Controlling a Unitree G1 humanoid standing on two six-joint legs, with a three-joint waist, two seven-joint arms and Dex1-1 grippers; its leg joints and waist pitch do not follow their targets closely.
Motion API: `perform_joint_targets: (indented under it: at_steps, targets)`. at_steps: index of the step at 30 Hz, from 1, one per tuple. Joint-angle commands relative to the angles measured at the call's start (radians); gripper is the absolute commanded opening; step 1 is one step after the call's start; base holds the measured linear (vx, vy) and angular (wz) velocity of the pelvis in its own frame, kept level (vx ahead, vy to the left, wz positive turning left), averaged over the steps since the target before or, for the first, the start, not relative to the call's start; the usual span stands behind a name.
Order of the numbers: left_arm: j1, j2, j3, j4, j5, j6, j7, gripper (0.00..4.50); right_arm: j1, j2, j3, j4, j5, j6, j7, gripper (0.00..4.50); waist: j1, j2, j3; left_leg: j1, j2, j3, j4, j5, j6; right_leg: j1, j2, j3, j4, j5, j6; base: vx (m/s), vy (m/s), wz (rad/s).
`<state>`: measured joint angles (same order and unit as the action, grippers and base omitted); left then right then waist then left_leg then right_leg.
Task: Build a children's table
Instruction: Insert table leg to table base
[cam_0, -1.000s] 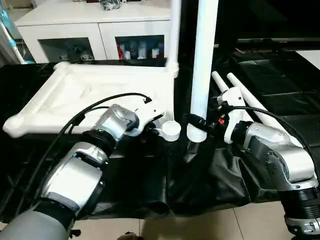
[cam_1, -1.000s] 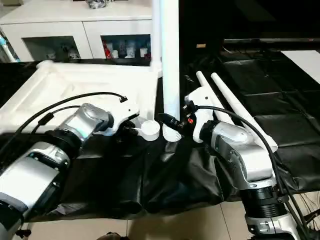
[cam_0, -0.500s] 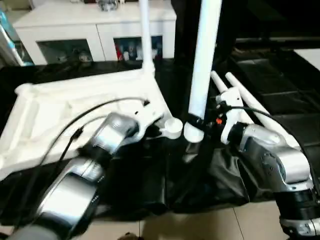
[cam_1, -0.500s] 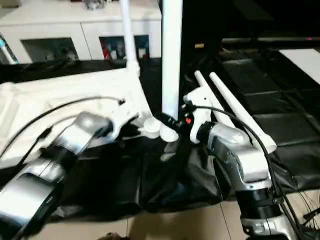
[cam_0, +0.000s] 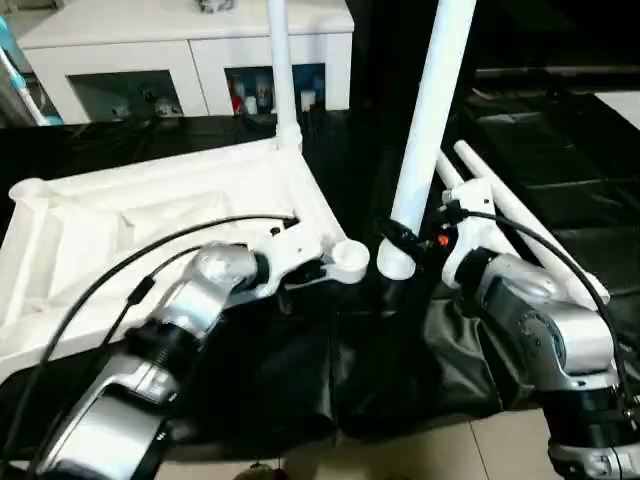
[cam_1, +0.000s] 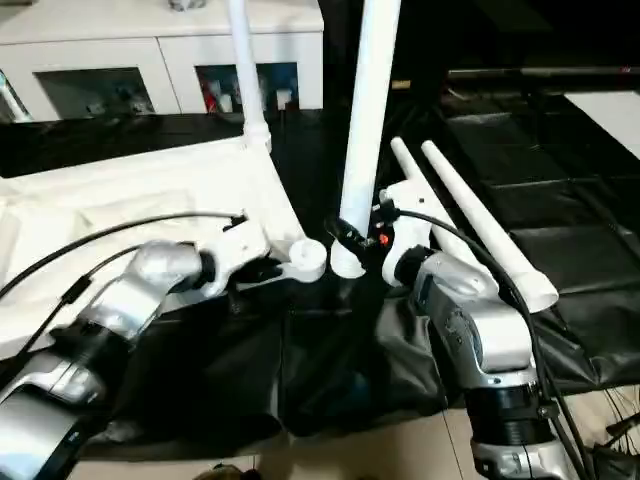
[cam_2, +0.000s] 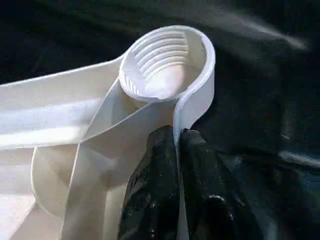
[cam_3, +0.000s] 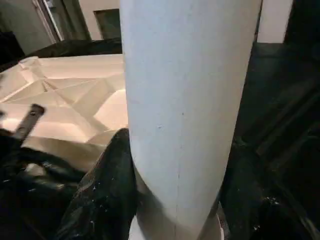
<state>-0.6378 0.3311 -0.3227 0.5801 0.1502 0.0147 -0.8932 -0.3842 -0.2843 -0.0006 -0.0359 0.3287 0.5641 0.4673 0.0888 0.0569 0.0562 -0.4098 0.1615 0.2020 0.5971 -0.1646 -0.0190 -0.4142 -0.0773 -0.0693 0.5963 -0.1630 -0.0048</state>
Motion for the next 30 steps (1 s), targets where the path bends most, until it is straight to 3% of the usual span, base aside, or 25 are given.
perform_joint_targets:
  at_steps: [1,4,6,9,14,15,16,17,24,25,30]
  targets:
    - [-0.011,0.009,0.042,-0.074,-0.027,-0.028,0.004,0.17,-0.001,0.006,-0.004,-0.016,-0.031,-0.055,-0.025,1.85,0.002,-0.016,-0.085,0.033,0.070,-0.035,-0.061,-0.130,0.073,0.047,-0.080,0.048,-0.053,-0.122,-0.218,0.000,0.000,0.00]
    - [-0.006,0.015,0.057,-0.093,-0.042,-0.008,0.000,0.17,-0.012,0.011,-0.004,0.001,-0.069,-0.100,-0.059,1.85,0.002,-0.015,-0.081,0.035,0.070,-0.035,-0.064,-0.161,0.054,0.044,-0.081,0.049,-0.057,-0.178,-0.205,0.000,0.000,0.00]
    - [-0.002,0.026,0.063,-0.104,-0.057,-0.007,-0.014,0.17,-0.018,0.024,-0.027,-0.001,-0.034,-0.098,-0.045,1.85,0.001,-0.016,-0.080,0.035,0.070,-0.036,-0.065,-0.180,0.044,0.046,-0.082,0.050,-0.058,-0.199,-0.198,0.000,0.000,0.00]
    - [-0.003,0.028,0.075,-0.106,-0.075,-0.002,-0.015,0.17,-0.021,0.035,-0.059,-0.016,0.025,-0.055,-0.032,1.85,0.001,-0.019,-0.082,0.035,0.069,-0.035,-0.063,-0.166,0.055,0.046,-0.081,0.051,-0.056,-0.177,-0.202,0.000,0.000,0.00]
    - [-0.030,0.035,0.094,-0.072,-0.100,0.018,-0.039,0.17,-0.023,0.022,-0.029,-0.012,0.010,-0.057,-0.007,1.85,0.002,-0.019,-0.083,0.032,0.066,-0.033,-0.058,-0.132,0.070,0.048,-0.080,0.050,-0.052,-0.156,-0.205,0.000,0.000,0.00]
    - [-0.034,0.034,0.101,-0.064,-0.121,0.039,-0.062,0.58,-0.021,0.025,-0.028,-0.014,0.010,-0.063,-0.004,1.85,0.002,-0.019,-0.083,0.032,0.065,-0.032,-0.058,-0.133,0.069,0.047,-0.080,0.050,-0.052,-0.162,-0.206,0.000,0.000,0.00]
    - [-0.036,0.034,0.105,-0.060,-0.133,0.054,-0.075,0.68,-0.018,0.023,-0.024,-0.017,0.005,-0.071,-0.003,1.85,0.003,-0.019,-0.083,0.033,0.065,-0.032,-0.058,-0.134,0.068,0.046,-0.080,0.050,-0.052,-0.168,-0.206,0.000,0.000,0.00]
    - [-0.039,0.035,0.108,-0.051,-0.138,0.061,-0.076,0.68,-0.015,0.022,-0.018,-0.020,-0.004,-0.080,-0.002,1.85,0.004,-0.012,-0.083,0.034,0.066,-0.034,-0.058,-0.138,0.063,0.045,-0.080,0.049,-0.051,-0.174,-0.208,0.000,0.000,0.00]
    - [-0.022,0.043,0.084,-0.009,-0.099,0.031,-0.057,0.88,-0.006,0.021,-0.017,-0.030,0.002,-0.077,-0.008,1.85,0.000,-0.010,-0.076,0.044,0.068,-0.038,-0.068,-0.250,0.008,0.044,-0.080,0.052,-0.067,-0.284,-0.179,0.000,0.000,0.00]
    - [-0.022,0.044,0.084,-0.004,-0.099,0.033,-0.057,0.88,-0.006,0.020,-0.018,-0.032,0.002,-0.077,-0.006,1.85,0.000,-0.006,-0.075,0.044,0.067,-0.039,-0.068,-0.253,0.005,0.043,-0.080,0.052,-0.066,-0.284,-0.178,0.000,0.000,0.00]
    - [-0.024,0.050,0.084,-0.009,-0.117,0.084,-0.084,0.88,-0.006,0.019,-0.024,-0.031,0.003,-0.077,-0.004,1.85,-0.001,-0.008,-0.077,0.041,0.066,-0.038,-0.067,-0.236,0.008,0.046,-0.079,0.052,-0.063,-0.243,-0.186,0.000,0.000,0.00]
